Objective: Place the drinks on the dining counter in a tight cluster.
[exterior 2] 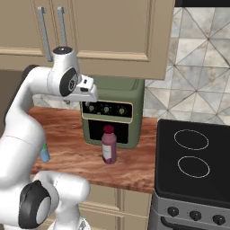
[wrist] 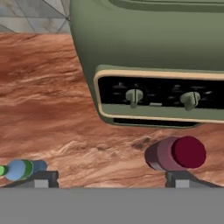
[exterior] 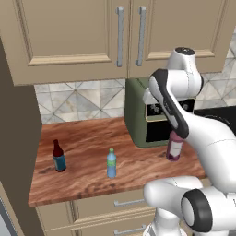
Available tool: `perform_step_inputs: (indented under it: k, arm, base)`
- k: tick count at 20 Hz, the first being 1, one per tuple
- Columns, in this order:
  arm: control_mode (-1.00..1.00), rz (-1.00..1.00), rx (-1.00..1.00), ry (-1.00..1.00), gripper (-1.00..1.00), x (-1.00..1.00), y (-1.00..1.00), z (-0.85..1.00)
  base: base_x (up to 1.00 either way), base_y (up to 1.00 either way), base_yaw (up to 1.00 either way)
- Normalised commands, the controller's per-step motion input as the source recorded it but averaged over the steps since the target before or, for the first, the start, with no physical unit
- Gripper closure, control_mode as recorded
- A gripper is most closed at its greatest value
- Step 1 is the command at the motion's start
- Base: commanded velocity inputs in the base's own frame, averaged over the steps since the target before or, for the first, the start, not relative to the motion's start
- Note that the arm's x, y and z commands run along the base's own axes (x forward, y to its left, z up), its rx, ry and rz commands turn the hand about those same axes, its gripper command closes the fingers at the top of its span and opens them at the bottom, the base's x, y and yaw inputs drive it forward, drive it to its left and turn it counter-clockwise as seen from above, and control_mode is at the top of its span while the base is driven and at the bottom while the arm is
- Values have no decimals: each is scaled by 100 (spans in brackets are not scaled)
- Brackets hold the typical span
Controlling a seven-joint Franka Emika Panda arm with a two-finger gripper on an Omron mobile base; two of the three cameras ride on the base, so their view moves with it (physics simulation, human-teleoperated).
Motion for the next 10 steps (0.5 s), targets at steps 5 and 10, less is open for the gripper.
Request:
perform_step_inputs:
  k: [5, 10]
  arm:
    - [-100, 0, -4, 1, -100, -1, -15, -39]
    - [-100, -9, -5, 0, -100, -14, -70, -39]
  base:
    - [0, 0, 0]
    - [0, 0, 0]
